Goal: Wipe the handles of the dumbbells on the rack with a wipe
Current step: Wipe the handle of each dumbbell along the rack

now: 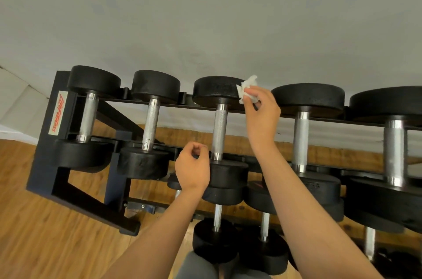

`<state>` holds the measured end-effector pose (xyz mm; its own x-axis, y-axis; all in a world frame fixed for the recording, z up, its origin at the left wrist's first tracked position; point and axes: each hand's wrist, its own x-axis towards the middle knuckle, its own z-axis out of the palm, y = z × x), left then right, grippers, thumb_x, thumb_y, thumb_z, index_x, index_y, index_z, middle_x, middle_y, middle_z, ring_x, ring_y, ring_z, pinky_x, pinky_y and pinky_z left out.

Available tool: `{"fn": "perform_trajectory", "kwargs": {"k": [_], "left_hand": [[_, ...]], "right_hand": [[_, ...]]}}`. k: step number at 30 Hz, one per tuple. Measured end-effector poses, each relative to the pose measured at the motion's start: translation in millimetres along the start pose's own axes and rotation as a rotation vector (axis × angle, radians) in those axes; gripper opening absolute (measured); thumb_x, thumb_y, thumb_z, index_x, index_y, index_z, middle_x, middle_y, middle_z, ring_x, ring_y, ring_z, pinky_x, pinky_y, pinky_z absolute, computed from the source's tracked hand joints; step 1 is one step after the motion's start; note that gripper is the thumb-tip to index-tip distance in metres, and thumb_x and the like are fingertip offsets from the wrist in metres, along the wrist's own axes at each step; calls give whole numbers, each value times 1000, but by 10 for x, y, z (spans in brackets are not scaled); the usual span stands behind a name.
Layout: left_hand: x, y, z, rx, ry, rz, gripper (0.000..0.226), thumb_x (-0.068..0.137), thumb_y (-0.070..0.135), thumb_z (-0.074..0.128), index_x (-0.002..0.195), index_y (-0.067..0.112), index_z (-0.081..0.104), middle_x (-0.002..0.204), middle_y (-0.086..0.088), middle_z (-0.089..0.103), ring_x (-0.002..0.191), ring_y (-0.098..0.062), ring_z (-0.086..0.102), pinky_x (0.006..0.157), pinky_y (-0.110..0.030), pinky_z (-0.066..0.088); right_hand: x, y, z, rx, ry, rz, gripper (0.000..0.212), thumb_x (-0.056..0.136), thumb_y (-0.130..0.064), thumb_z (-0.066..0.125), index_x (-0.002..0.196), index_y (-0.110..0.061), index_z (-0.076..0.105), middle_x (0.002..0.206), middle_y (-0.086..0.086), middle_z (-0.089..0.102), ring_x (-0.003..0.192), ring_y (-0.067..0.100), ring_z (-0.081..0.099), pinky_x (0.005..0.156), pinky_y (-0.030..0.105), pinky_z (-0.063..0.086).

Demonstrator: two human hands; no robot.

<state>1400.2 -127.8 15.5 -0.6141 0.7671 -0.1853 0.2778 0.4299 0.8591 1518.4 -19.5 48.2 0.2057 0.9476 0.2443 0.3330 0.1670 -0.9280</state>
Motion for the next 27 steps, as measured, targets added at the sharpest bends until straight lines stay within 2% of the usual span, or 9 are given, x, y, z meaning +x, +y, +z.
{"fn": "perform_trajectory", "kwargs": {"k": [4,7,11,14,17,20,22,24,27], "left_hand": [[8,-14,-7,29,-15,15,15,92,18,57,80,17,65,77,5,66,72,-7,58,61,-16,37],[11,-22,-11,57,-32,39,16,92,19,56,78,18,64,76,5,65,72,-9,58,59,-18,36],[33,-58,-2,99,-24,59,17,91,23,56,76,22,62,73,6,65,70,-13,59,63,-29,45],[38,-67,5,111,-21,94,19,91,25,56,73,24,60,71,7,63,70,-12,59,66,-31,48],[21,-33,-19,129,-12,107,19,91,25,57,73,23,60,70,8,62,68,-11,57,67,-32,49],[10,-19,-32,134,-19,113,17,92,26,56,77,21,63,73,6,64,71,-14,58,70,-35,51],[-3,-11,-51,109,-36,110,15,93,26,55,81,20,64,78,5,65,79,-18,61,73,-34,49],[-8,-2,-81,116,-61,120,11,94,25,55,91,20,64,87,5,64,91,-22,61,80,-33,44],[-38,-12,-114,274,-71,280,17,94,26,56,109,20,61,104,2,64,111,-19,54,112,-40,27]], "right_hand": [[-162,-27,34,-43,12,-1,17,88,-7,66,105,-11,69,115,-4,61,114,13,57,96,30,51],[-12,-126,79,-104,40,-36,15,88,-8,66,102,-9,70,113,3,65,109,15,58,95,27,49],[53,-228,127,-191,23,-76,16,88,-7,65,103,-8,70,112,5,65,109,16,57,95,26,47],[-149,-226,171,-218,41,-78,18,88,-7,65,106,-6,69,116,7,63,113,16,55,97,22,45],[-119,-264,170,-252,43,-105,14,90,-8,64,103,-7,69,110,7,64,109,17,56,91,20,45],[-60,-317,119,-308,-12,-125,11,91,-10,63,100,-9,69,107,5,66,105,17,56,87,20,42],[-111,-335,29,-344,-112,-99,14,91,-11,63,102,-9,70,110,6,66,106,17,57,87,18,40],[-245,-317,-107,-364,-232,-61,16,91,-14,63,105,-11,70,111,6,65,105,16,57,88,18,40],[-412,-246,-400,-394,-254,22,17,92,-16,62,108,-13,68,117,4,63,109,15,57,92,21,42]]}}
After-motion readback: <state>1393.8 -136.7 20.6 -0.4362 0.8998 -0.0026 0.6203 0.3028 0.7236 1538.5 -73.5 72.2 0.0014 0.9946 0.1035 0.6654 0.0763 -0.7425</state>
